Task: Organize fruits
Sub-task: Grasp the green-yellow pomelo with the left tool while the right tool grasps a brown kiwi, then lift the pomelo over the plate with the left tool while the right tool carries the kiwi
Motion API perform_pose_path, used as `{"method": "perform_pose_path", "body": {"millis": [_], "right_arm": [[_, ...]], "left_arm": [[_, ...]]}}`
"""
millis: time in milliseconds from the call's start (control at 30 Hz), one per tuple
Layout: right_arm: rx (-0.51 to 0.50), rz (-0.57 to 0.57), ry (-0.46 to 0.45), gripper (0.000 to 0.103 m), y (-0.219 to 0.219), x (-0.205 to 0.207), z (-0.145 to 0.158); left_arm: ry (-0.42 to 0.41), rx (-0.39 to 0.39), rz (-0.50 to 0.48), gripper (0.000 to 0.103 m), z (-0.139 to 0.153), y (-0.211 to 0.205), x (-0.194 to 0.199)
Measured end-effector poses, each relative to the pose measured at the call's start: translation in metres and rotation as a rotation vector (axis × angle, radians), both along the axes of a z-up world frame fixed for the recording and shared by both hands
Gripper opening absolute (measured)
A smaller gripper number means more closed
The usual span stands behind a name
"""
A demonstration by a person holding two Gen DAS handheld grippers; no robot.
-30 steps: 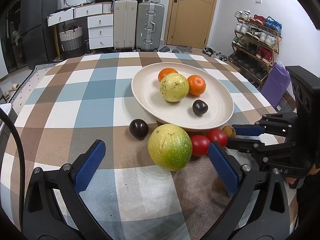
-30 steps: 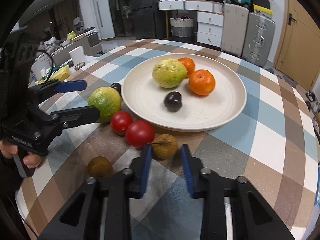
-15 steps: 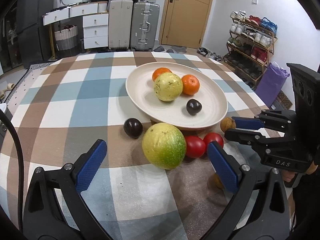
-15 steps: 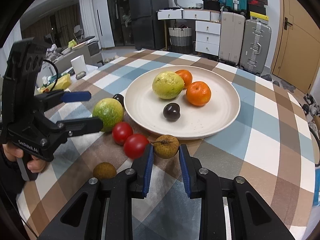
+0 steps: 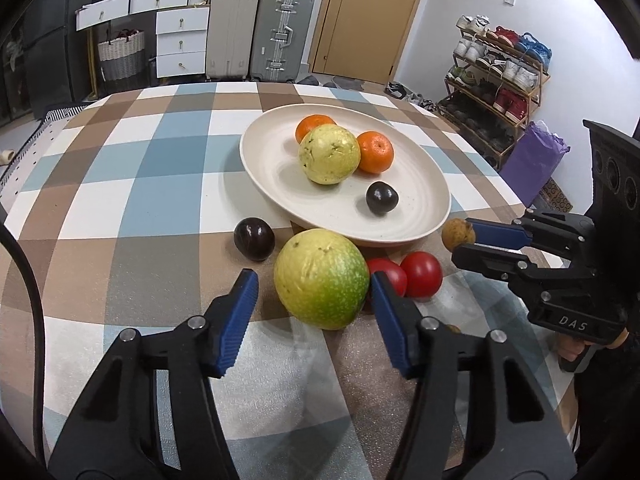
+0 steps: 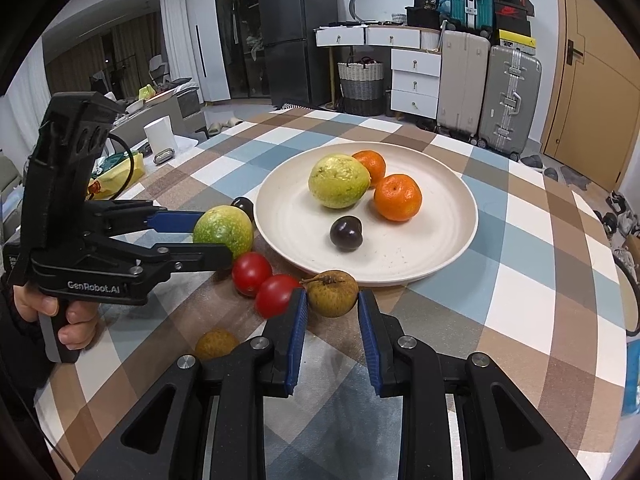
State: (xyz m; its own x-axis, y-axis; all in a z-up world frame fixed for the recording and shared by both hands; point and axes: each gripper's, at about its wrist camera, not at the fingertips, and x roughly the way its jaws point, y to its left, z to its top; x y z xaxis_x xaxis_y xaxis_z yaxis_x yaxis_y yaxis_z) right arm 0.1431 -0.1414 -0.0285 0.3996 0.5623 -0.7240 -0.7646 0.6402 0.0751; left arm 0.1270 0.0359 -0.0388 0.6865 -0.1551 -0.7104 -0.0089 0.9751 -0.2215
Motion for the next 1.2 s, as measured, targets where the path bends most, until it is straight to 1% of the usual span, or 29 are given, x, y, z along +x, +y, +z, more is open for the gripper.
{"method": "perform_pose_path", "body": {"millis": [100,400,800,1200], "right_arm": [[-0.002,0.002,-0.002,0.027,0.001,0.000,0.000],[0.002,-0.004,-0.005,0.027,0.000,0.000,0.001],[0.034,-0.019,-0.018,0.027,-0.005,0.002,0.007],[0.068,-0.032,-0.031,0.027,-0.010,0.005,0.013]], "left_arm": [[-0.004,-0.006,-0.017,0.047,0.000,-0.002,0.000],[-0.011,-0.004,-0.009,0.046,0.002,-0.003,-0.001],[-0.075,0.015,-0.005,0.044,0.013,-0.004,-0.011],[-0.103,0.005,0.006,0.043,0.017,0.002,-0.014]]}}
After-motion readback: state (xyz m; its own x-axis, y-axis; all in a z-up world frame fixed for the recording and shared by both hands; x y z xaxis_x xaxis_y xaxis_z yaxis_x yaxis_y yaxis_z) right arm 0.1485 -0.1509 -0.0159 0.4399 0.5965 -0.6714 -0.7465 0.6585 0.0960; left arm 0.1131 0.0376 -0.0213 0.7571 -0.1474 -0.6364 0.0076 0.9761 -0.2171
